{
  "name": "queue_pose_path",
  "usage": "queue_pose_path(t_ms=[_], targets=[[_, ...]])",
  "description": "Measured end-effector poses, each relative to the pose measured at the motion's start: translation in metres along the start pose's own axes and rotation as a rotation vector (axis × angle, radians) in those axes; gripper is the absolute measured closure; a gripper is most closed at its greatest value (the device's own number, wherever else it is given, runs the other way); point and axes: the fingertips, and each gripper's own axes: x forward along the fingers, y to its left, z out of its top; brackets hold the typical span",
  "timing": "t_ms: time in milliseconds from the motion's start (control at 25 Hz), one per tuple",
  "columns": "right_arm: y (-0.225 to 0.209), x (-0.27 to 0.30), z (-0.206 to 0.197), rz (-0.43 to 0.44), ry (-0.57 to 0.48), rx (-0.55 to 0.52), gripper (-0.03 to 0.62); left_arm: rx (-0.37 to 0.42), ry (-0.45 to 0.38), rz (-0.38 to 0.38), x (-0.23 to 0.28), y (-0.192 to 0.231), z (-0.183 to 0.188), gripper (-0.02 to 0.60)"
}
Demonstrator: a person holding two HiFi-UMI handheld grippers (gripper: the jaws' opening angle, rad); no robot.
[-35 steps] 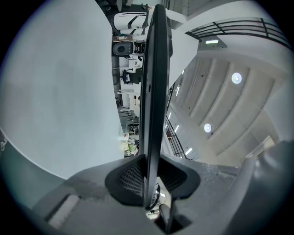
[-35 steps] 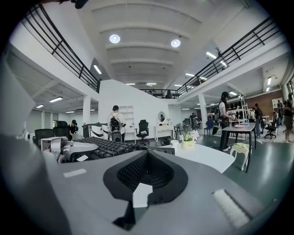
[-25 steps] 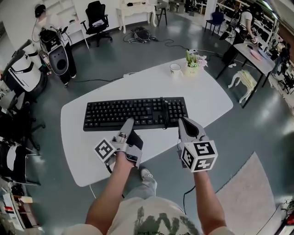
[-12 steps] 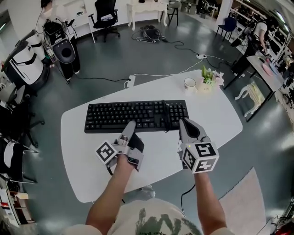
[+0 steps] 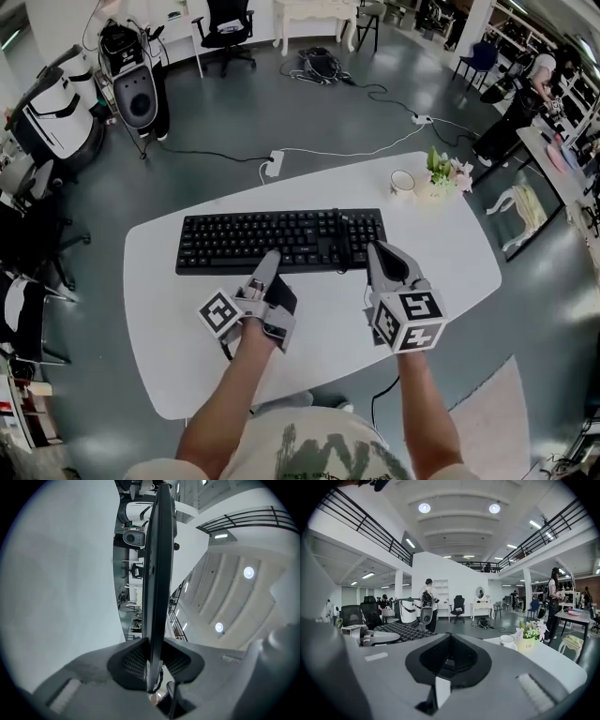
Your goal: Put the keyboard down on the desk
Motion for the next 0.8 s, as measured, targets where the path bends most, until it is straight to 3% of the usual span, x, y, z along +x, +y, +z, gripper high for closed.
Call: queue_pose_path(t_ms=[440, 800], targets=[[-0.004, 0.008, 0.005, 0.085, -0.022, -0.034, 0.594, 0.037, -0.073, 0.001, -0.005, -0.002, -0.002, 0.491], [-0.042, 0.024, 0.006, 0.251, -0.019, -0.042, 0.594, 0.079, -0.203, 0.011, 0.012, 0.004, -0.035, 0.491]])
